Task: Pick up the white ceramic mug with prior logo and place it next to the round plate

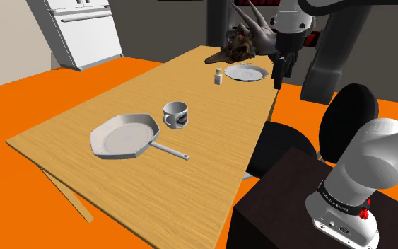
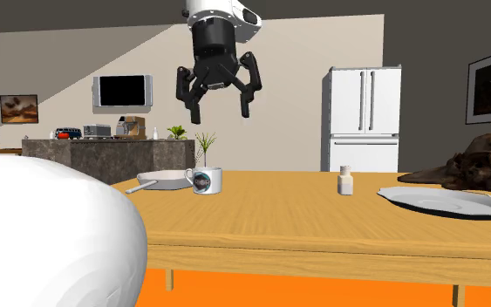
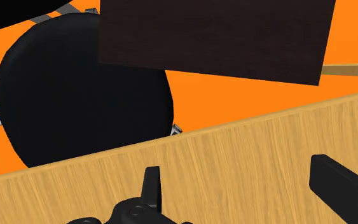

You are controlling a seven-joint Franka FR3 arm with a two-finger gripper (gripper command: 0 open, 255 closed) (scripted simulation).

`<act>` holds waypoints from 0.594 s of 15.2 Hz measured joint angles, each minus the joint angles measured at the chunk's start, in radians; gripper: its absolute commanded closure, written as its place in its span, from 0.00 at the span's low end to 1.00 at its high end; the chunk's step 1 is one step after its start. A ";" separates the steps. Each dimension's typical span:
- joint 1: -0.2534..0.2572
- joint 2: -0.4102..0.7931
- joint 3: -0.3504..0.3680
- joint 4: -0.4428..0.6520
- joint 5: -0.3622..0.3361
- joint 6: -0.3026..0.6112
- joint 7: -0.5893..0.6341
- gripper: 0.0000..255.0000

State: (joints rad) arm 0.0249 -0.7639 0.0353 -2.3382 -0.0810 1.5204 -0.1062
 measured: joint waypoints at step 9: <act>0.021 0.220 0.046 0.065 0.056 0.167 0.069 0.00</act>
State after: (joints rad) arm 0.0457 -0.5437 0.0813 -2.2729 -0.0254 1.6869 -0.0368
